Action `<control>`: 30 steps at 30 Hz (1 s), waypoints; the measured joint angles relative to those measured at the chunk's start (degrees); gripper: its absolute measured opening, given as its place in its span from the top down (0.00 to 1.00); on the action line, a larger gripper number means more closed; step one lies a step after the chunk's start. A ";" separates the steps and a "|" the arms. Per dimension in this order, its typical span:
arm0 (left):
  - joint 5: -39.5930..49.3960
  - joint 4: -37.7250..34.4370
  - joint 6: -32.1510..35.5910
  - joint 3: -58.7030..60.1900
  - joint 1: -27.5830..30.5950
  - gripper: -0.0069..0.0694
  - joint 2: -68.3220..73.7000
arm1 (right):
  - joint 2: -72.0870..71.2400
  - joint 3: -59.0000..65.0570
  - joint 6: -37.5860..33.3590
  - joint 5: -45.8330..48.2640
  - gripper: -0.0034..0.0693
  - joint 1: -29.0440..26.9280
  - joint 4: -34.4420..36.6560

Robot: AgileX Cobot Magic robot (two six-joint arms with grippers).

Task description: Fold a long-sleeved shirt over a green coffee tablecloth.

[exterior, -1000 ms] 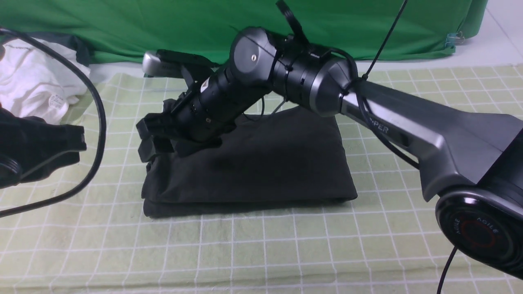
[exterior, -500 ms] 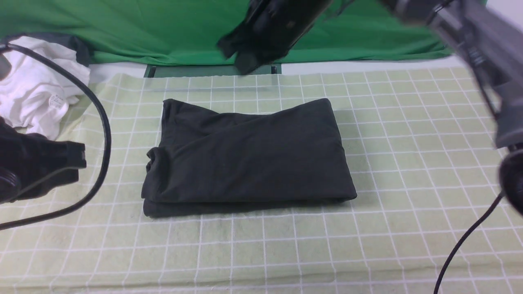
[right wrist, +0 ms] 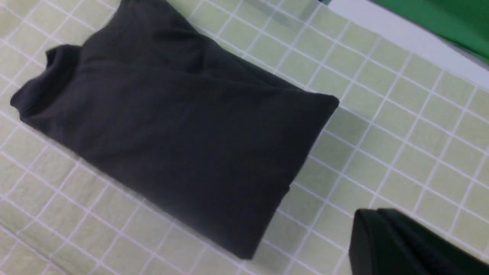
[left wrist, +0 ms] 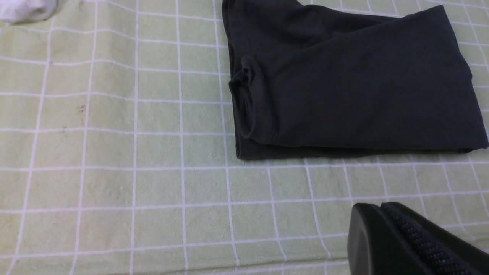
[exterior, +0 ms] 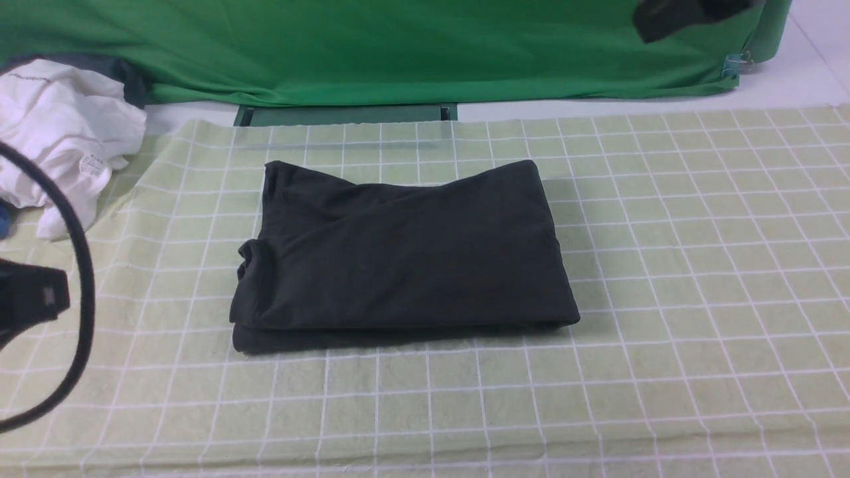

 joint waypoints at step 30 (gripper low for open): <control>-23.13 -2.09 -1.45 13.48 0.00 0.89 -8.64 | -89.34 73.21 -0.53 -54.97 0.88 -2.67 -0.33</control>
